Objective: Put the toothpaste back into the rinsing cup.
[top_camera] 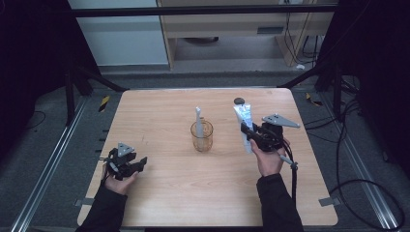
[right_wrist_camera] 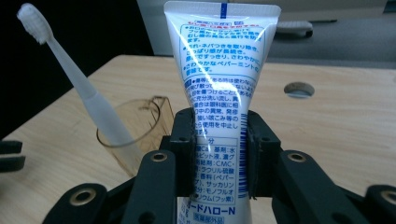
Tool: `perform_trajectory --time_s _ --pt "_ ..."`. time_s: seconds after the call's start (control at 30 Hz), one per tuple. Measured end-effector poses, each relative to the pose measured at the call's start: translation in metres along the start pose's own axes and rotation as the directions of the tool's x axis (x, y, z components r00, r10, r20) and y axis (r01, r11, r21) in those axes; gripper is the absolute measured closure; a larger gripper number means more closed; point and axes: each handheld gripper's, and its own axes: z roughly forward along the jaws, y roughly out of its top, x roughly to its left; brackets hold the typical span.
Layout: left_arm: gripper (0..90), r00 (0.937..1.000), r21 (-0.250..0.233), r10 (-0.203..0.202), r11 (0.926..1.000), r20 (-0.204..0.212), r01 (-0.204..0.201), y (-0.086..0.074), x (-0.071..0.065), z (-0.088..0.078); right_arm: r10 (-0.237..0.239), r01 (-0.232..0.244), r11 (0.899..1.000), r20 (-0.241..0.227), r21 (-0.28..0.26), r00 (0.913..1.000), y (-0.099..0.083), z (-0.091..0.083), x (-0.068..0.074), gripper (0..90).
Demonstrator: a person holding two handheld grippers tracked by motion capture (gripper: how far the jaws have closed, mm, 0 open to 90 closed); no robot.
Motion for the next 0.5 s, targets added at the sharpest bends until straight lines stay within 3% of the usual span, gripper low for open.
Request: perform_trajectory --time_s 0.5 --pt "48.4 1.0 -0.004 -0.005 1.0 0.001 0.005 0.0 0.001 -0.001 0.027 -0.035 0.985 -0.049 -0.172 0.9984 0.014 0.028 0.017 69.0"
